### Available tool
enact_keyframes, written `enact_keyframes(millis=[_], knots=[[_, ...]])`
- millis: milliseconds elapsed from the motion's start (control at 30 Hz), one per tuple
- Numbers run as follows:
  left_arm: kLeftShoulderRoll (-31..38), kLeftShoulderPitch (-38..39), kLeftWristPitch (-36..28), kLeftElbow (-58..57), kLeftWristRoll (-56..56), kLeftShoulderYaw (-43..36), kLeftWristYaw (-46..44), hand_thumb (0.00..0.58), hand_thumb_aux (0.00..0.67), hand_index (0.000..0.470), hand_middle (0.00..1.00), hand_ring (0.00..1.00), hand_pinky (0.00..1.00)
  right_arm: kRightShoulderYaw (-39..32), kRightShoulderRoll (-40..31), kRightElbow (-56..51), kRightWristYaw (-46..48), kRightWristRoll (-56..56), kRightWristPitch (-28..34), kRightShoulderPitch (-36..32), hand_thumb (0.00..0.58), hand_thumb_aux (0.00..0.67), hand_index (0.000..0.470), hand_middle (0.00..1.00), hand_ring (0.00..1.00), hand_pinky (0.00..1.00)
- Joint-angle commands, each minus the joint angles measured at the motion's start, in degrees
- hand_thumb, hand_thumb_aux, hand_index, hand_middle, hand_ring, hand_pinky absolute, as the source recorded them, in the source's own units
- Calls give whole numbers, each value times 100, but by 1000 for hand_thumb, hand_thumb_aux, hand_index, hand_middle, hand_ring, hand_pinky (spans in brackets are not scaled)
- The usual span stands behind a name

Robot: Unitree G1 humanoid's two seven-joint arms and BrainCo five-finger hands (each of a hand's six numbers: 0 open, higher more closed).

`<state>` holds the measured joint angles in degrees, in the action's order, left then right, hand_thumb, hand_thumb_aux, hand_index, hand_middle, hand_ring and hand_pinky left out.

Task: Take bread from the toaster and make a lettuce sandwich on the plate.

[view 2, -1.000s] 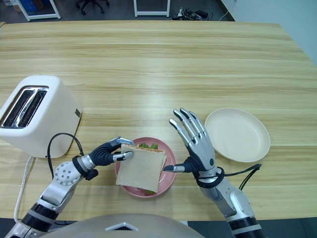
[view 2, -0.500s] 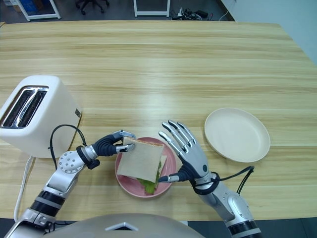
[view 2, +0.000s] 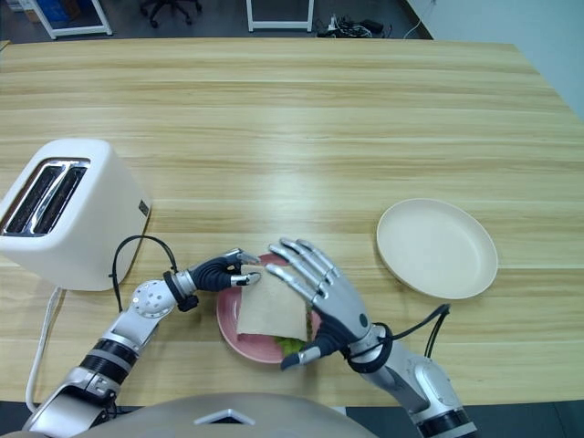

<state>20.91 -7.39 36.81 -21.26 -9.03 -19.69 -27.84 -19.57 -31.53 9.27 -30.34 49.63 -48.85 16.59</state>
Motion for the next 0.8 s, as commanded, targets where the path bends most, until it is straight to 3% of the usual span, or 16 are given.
enact_keyframes(millis=[33,267,500,800], knots=[[-1,11,77,-353,-562,-162,213,580,670,470,1000,1000,1000,-236,-238,-317,822,-182,-33,51,0,0,0,0,0,0],[-21,-168,344,-683,-1147,-344,647,580,670,470,1000,1000,1000,25,-713,-214,1664,-496,32,425,0,0,0,0,0,0],[-6,-171,445,-494,-1250,-324,855,580,670,470,1000,1000,1000,237,-537,-989,1662,-180,566,223,0,0,0,0,0,0],[177,76,367,788,-972,-260,620,580,670,470,1000,1000,1000,289,-494,-509,1527,-190,201,230,0,0,0,0,0,0]])
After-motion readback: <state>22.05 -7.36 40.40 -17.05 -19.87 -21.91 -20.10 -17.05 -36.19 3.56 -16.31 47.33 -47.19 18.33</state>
